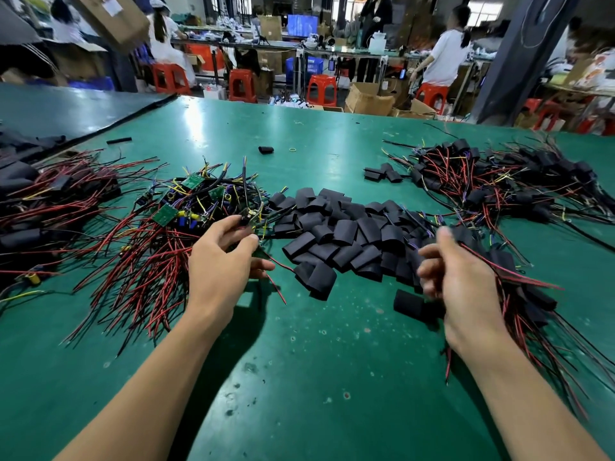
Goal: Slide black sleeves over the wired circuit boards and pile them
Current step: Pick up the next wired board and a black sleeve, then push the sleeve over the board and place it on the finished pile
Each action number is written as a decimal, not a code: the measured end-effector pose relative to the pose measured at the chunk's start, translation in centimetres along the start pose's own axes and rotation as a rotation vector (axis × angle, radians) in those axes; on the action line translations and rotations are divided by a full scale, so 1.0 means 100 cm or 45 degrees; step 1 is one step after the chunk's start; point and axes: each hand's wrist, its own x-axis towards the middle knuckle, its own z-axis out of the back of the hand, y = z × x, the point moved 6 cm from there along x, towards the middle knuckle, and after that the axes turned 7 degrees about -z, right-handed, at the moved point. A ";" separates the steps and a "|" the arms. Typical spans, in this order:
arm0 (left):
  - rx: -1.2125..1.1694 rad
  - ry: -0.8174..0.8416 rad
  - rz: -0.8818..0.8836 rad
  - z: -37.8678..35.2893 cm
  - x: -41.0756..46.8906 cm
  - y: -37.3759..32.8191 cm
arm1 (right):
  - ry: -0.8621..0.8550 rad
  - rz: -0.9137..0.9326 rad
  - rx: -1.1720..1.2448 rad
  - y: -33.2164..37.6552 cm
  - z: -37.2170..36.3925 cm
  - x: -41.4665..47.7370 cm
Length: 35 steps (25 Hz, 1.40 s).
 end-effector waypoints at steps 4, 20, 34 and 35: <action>0.354 0.146 -0.324 -0.017 -0.015 -0.015 | 0.051 0.328 -0.940 0.005 -0.015 -0.008; 0.440 0.113 -0.724 -0.035 -0.042 -0.035 | 0.371 0.295 -0.589 -0.004 -0.044 -0.022; 0.543 0.524 -1.435 -0.080 -0.092 -0.049 | 0.721 -0.310 0.500 -0.008 -0.069 -0.037; 0.578 0.584 -1.425 -0.082 -0.092 -0.047 | 0.685 -0.319 0.585 -0.006 -0.064 -0.033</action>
